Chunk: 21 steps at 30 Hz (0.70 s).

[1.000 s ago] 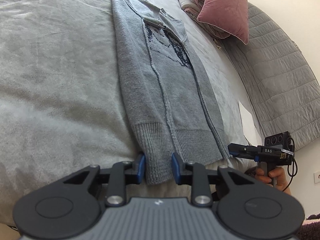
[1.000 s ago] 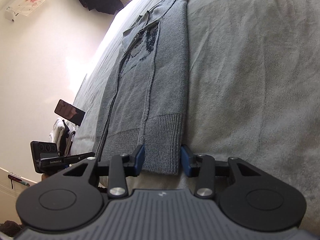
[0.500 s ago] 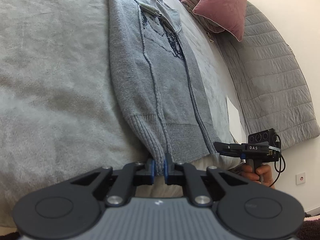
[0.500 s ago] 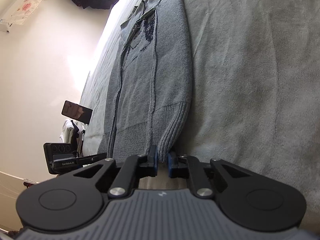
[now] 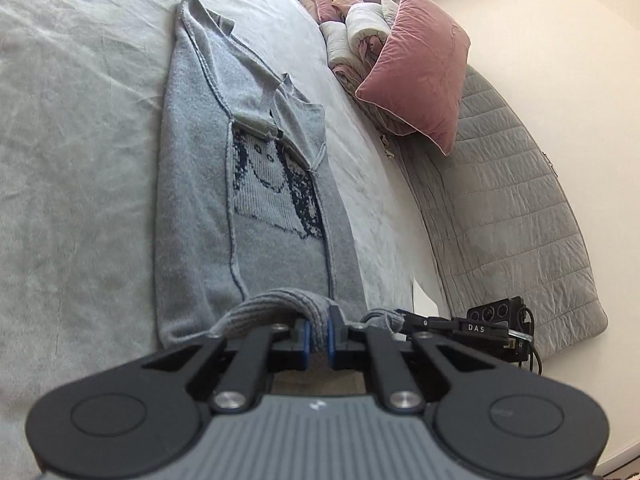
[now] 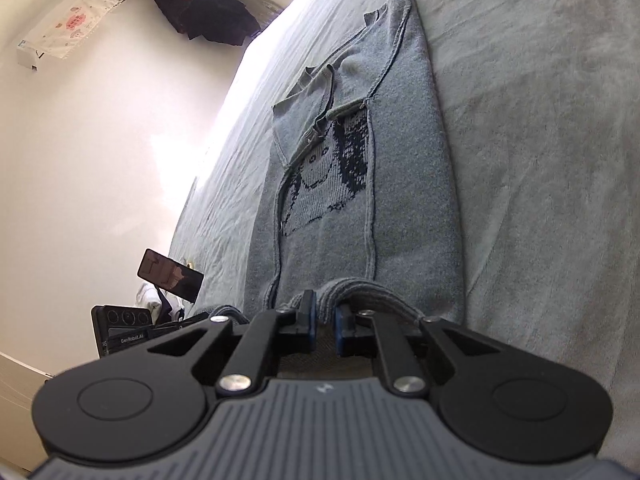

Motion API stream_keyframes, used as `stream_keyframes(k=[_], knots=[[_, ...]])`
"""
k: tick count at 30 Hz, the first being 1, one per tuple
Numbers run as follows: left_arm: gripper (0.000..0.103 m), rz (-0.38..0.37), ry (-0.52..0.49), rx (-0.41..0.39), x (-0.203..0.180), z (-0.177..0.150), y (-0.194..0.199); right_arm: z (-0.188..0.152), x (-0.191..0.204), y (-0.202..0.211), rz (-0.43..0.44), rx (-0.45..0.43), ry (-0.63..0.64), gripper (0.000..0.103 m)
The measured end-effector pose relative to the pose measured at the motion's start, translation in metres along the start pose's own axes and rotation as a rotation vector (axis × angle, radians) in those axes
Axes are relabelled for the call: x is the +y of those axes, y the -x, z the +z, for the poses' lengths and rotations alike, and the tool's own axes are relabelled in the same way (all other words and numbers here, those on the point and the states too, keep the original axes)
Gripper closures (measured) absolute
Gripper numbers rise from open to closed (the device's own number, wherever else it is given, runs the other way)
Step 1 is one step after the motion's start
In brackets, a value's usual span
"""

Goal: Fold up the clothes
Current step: 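Pinch the sweater hem with both grippers and lift it toward the collar, then carry the pinched hem over the body toward the collar with both grippers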

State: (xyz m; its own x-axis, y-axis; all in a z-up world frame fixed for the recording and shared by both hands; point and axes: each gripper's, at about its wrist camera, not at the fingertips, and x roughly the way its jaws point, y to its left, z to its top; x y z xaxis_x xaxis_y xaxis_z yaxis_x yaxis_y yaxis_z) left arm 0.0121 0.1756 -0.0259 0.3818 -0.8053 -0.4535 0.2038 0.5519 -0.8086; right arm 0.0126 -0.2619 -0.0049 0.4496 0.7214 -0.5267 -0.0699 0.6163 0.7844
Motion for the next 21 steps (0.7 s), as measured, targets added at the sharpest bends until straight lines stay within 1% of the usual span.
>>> stream_keyframes(k=[4,5,6,8,10,11,12,13,14,15,16,18,21], knots=[[0.096,0.056,0.022,-0.034,0.013,0.025,-0.017,0.021,-0.009,-0.014,-0.022,-0.024,0.013,0.091],[0.095,0.063,0.025,-0.036,0.017,0.027,-0.020,0.024,-0.012,-0.017,-0.022,-0.029,0.013,0.091],[0.095,0.071,0.029,-0.039,0.021,0.029,-0.024,0.027,-0.015,-0.020,-0.021,-0.033,0.013,0.088],[0.095,0.070,0.023,-0.052,0.028,0.027,-0.025,0.030,-0.019,-0.023,-0.019,-0.042,0.013,0.087],[0.095,0.078,0.003,-0.058,0.027,0.027,-0.024,0.032,-0.019,-0.022,-0.006,-0.043,0.024,0.087],[0.094,0.083,-0.008,-0.059,0.025,0.028,-0.023,0.033,-0.017,-0.020,-0.005,-0.053,0.039,0.084],[0.089,0.086,-0.031,-0.067,0.023,0.030,-0.021,0.034,-0.015,-0.018,-0.007,-0.066,0.055,0.079],[0.087,0.087,-0.051,-0.083,0.020,0.031,-0.018,0.035,-0.014,-0.014,-0.012,-0.085,0.073,0.074],[0.081,0.094,-0.059,-0.101,0.019,0.031,-0.014,0.037,-0.012,-0.010,-0.016,-0.109,0.088,0.059],[0.077,0.103,-0.064,-0.119,0.019,0.031,-0.011,0.038,-0.012,-0.007,-0.017,-0.130,0.096,0.057],[0.075,0.115,-0.070,-0.131,0.019,0.032,-0.008,0.039,-0.012,-0.004,-0.016,-0.148,0.101,0.057],[0.073,0.144,-0.086,-0.148,0.020,0.033,-0.005,0.040,-0.012,-0.002,-0.020,-0.158,0.115,0.057],[0.072,0.173,-0.110,-0.153,0.020,0.035,-0.005,0.038,-0.010,-0.007,-0.057,-0.148,0.157,0.057]])
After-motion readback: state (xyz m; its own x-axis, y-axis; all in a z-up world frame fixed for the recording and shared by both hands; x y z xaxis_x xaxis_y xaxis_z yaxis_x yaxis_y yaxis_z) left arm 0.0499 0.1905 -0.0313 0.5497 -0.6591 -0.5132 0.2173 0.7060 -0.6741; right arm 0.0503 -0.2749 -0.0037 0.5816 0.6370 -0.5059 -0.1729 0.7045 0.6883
